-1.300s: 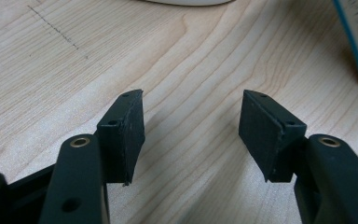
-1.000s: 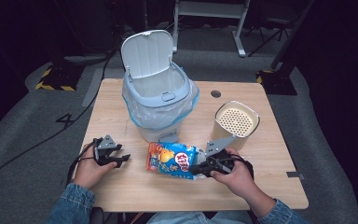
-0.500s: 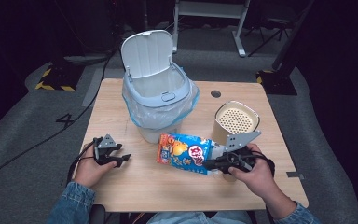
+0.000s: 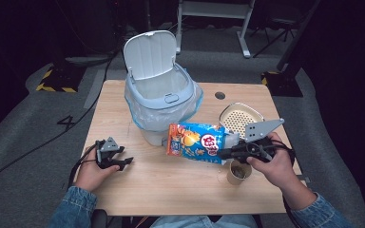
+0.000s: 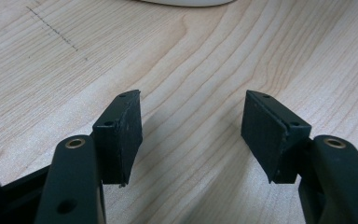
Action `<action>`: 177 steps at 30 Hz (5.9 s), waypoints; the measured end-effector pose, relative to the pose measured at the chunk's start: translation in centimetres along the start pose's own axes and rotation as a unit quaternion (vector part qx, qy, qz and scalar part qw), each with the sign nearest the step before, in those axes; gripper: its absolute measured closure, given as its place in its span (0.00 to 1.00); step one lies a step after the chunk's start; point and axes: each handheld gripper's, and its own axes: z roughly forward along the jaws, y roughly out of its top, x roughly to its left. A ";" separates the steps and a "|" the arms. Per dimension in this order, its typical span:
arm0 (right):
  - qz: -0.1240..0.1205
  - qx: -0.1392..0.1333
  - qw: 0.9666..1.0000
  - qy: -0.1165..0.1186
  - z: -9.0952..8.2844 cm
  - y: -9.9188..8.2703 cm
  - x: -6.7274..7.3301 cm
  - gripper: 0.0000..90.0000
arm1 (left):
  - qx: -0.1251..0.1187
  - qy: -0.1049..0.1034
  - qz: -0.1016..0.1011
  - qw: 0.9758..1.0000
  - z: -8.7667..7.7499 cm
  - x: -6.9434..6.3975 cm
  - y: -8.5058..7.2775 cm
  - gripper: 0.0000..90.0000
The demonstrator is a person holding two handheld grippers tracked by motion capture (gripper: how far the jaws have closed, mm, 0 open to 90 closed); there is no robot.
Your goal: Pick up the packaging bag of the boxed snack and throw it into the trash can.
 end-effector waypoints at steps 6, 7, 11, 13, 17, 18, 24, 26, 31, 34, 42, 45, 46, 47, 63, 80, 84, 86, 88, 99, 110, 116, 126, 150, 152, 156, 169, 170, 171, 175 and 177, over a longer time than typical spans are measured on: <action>-0.008 -0.014 1.000 0.000 -1.1 1.1 -0.4 1.00 | 0.000 -0.001 0.000 1.000 0.0 0.0 0.0 0.42; -0.009 -0.016 1.000 -0.001 -1.3 1.4 -0.5 1.00 | 0.000 -0.001 0.000 1.000 0.0 0.0 0.0 0.42; -0.011 -0.024 1.000 -0.003 -2.1 2.5 -0.8 1.00 | 0.000 -0.002 0.000 1.000 0.0 0.0 0.0 0.42; -0.014 -0.030 0.999 -0.003 -2.4 3.1 -1.1 1.00 | 0.000 -0.001 0.001 1.000 0.0 0.0 0.0 0.42; -0.020 -0.040 0.999 -0.005 -3.0 4.4 -1.4 1.00 | 0.000 -0.002 -0.001 1.000 0.0 0.0 0.0 0.42; -0.021 -0.043 0.999 -0.004 -3.1 4.7 -1.6 1.00 | 0.000 -0.002 -0.001 1.000 0.0 0.0 0.0 0.42; -0.024 -0.063 0.998 0.001 -4.0 6.7 -2.4 1.00 | 0.000 -0.002 0.000 1.000 0.0 -0.1 -0.1 0.42; -0.024 -0.072 0.997 0.001 -4.2 7.4 -2.8 1.00 | 0.000 -0.002 0.000 1.000 -0.1 -0.1 -0.1 0.42; -0.025 -0.082 0.996 -0.005 -4.2 8.9 -3.9 1.00 | 0.000 -0.002 -0.001 1.000 -0.1 -0.1 -0.1 0.42; -0.027 -0.084 0.996 -0.010 -4.0 9.9 -4.6 1.00 | 0.000 -0.002 0.001 1.000 0.0 0.0 0.0 0.42; -0.022 -0.084 0.996 -0.023 -2.5 12.0 -6.8 1.00 | 0.000 -0.003 -0.004 1.000 0.0 -0.1 0.0 0.41; -0.015 -0.082 0.996 -0.027 -1.7 12.6 -7.8 1.00 | -0.001 -0.004 0.001 1.000 0.0 0.0 0.0 0.41; -0.014 -0.082 0.996 -0.028 -1.5 12.7 -8.1 1.00 | -0.001 -0.004 0.001 1.000 0.0 0.0 0.0 0.41; -0.012 -0.082 0.996 -0.028 -1.4 12.9 -8.4 1.00 | -0.001 -0.004 0.001 1.000 0.0 0.0 0.0 0.41; 0.002 -0.047 0.998 -0.041 1.2 14.4 -10.5 1.00 | 0.000 -0.003 0.001 1.000 0.0 -0.1 0.0 0.41; -0.025 -0.036 0.997 -0.068 1.9 15.3 -10.5 0.75 | -0.001 -0.004 -0.001 1.000 0.1 -0.1 0.0 0.41; -0.018 -0.048 0.997 -0.065 1.8 15.2 -10.4 0.68 | 0.000 -0.003 0.001 1.000 0.1 0.0 0.0 0.41; -0.018 -0.062 0.996 -0.060 1.9 15.3 -10.3 0.67 | 0.000 -0.003 0.001 1.000 0.1 -0.1 0.0 0.41; -0.021 -0.053 0.997 -0.054 2.1 15.4 -10.1 0.80 | 0.000 -0.004 0.001 1.000 0.1 -0.1 0.0 0.41; -0.021 -0.045 0.998 -0.039 3.6 16.5 -8.1 1.00 | 0.001 -0.004 0.000 1.000 0.1 -0.1 0.0 0.41; -0.059 -0.078 0.994 -0.056 2.4 18.1 -6.6 1.00 | -0.001 -0.004 -0.003 1.000 0.1 -0.1 0.0 0.40; -0.054 -0.068 0.992 -0.089 3.1 17.5 -7.0 0.84 | 0.001 -0.003 0.001 1.000 0.1 -0.1 0.1 0.40; -0.049 -0.065 0.987 -0.141 -0.5 13.5 -8.8 0.49 | 0.000 -0.004 -0.002 1.000 0.2 -0.1 0.1 0.40; -0.158 -0.003 0.963 -0.217 3.3 11.1 -10.0 0.94 | 0.000 -0.005 -0.001 1.000 0.2 -0.1 0.2 0.39; -0.161 -0.012 0.963 -0.214 3.0 11.4 -9.6 0.97 | 0.000 -0.003 0.002 1.000 0.2 -0.1 0.2 0.39; -0.177 -0.012 0.960 -0.216 2.3 12.3 -8.6 0.97 | 0.000 -0.003 0.002 1.000 0.2 -0.1 0.2 0.39; -0.179 -0.014 0.954 -0.241 3.3 15.2 -6.7 0.87 | 0.001 -0.003 0.003 1.000 0.2 -0.1 0.2 0.39; -0.176 -0.019 0.955 -0.238 3.7 15.3 -6.7 0.79 | 0.001 -0.003 0.003 1.000 0.2 -0.1 0.2 0.39; -0.176 -0.025 0.956 -0.234 4.0 15.4 -6.6 0.74 | 0.001 -0.003 0.003 1.000 0.2 -0.1 0.2 0.39; -0.157 -0.046 0.964 -0.210 4.1 15.0 -6.7 0.59 | 0.001 -0.003 0.002 1.000 0.2 -0.1 0.2 0.39; -0.140 -0.055 0.968 -0.200 3.6 14.5 -7.0 0.52 | 0.001 -0.003 0.002 1.000 0.2 -0.1 0.2 0.39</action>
